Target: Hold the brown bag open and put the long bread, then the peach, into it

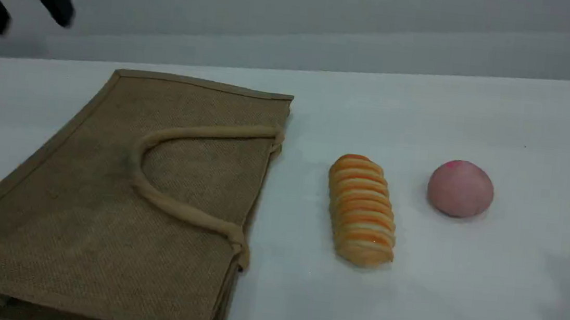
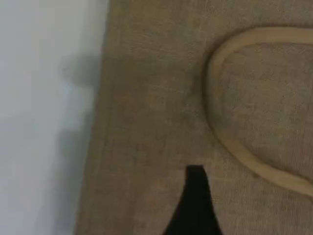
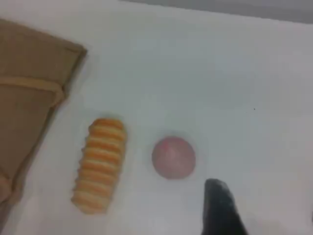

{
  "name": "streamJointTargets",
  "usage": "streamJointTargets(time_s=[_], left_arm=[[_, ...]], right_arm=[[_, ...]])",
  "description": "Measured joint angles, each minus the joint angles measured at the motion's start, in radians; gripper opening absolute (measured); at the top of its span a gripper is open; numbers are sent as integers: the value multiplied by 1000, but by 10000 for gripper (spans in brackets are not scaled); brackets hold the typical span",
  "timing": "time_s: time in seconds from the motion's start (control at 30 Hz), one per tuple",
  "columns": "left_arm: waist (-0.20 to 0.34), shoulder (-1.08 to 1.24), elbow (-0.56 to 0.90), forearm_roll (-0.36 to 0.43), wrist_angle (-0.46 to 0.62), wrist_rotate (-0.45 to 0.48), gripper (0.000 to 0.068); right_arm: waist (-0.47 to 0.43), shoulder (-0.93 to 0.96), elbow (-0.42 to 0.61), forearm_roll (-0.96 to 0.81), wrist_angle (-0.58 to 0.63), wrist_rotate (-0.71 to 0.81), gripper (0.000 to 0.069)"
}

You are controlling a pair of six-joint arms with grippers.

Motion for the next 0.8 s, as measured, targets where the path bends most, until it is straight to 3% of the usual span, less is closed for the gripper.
streamJointTargets(time_s=[0.13,0.53,0.8], left_arm=[[-25,91,-7,2,-24,-10,519],[-25,281,-14,-3,-125,-41,519],[-25,362,-77,-3,-135,-43,519]], right_arm=[[0,0,0,0,1,0,345],[0,0,0,0,4,-1,345],[0,0,0,0,6,0,345]])
